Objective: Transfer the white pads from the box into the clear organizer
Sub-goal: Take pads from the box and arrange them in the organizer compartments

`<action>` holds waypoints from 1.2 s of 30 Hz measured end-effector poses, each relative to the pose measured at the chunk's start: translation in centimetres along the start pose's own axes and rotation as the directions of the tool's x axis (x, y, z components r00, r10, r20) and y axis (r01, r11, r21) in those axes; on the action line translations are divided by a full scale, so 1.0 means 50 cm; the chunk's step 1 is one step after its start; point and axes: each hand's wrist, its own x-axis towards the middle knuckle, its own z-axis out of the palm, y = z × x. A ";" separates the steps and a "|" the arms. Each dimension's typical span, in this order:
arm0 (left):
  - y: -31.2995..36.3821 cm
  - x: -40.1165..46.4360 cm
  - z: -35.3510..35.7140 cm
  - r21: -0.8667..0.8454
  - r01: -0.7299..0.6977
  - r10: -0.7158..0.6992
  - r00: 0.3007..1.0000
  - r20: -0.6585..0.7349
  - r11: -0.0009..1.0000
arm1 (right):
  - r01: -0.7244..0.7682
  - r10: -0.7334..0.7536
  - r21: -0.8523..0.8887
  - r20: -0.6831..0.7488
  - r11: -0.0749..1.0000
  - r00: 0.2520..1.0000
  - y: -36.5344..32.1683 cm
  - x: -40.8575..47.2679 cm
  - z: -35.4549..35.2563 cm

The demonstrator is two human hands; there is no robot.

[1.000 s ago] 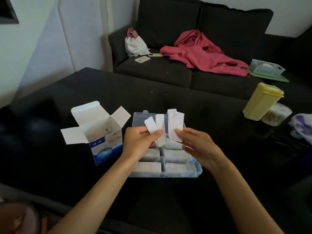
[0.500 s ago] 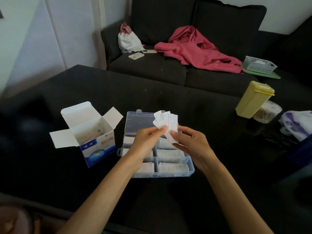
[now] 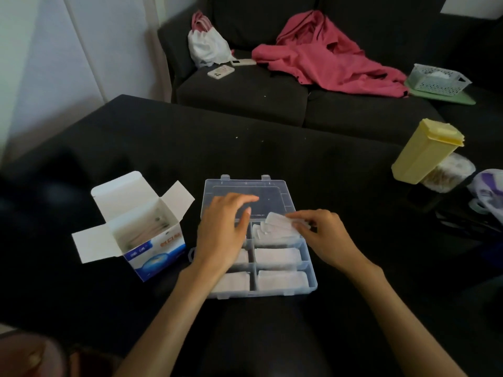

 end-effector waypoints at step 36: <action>0.003 -0.004 0.051 0.495 -0.106 -0.053 0.954 0.296 0.863 | -0.206 0.306 -0.570 0.083 0.796 0.948 -0.022 0.052 0.027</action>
